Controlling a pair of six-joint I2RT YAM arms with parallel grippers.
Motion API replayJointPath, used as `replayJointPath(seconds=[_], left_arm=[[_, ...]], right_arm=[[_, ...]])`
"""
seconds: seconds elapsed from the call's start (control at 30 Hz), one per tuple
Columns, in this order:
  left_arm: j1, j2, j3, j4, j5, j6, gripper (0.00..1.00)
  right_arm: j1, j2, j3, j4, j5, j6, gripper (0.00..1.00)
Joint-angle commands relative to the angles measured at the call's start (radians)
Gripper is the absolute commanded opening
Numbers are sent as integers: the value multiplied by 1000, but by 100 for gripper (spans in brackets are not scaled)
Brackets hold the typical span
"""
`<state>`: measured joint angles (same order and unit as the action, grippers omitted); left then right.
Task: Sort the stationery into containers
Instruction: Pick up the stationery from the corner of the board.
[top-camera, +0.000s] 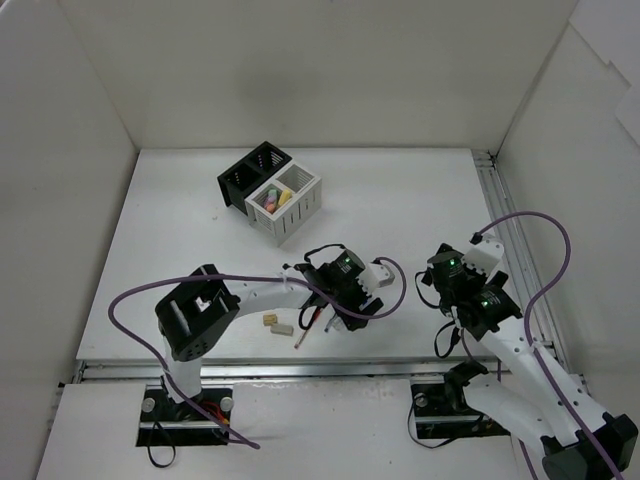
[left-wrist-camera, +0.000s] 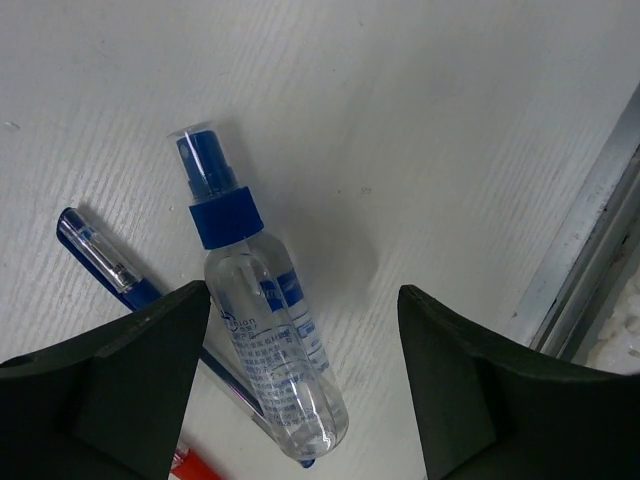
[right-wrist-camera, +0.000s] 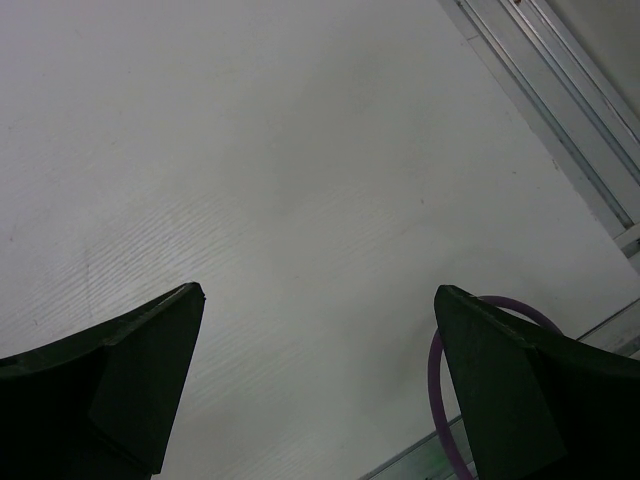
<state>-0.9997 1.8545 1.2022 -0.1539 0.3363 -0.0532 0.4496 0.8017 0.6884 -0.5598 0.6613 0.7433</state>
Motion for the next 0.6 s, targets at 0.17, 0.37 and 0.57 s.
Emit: replayJointPath(seconds=[0.17,0.37,0.57], left_arm=[[1,11,60,7,-17,-20,52],[1,-31,48,30,-42,-16,28],[1,-119,48,97,-141,-19,0]], right_arm=[[-14,-9,34,-5,21,2,98],[-15,-4,43,-3,31,-5,98],[-14,2,54,-3,18,-15,98]])
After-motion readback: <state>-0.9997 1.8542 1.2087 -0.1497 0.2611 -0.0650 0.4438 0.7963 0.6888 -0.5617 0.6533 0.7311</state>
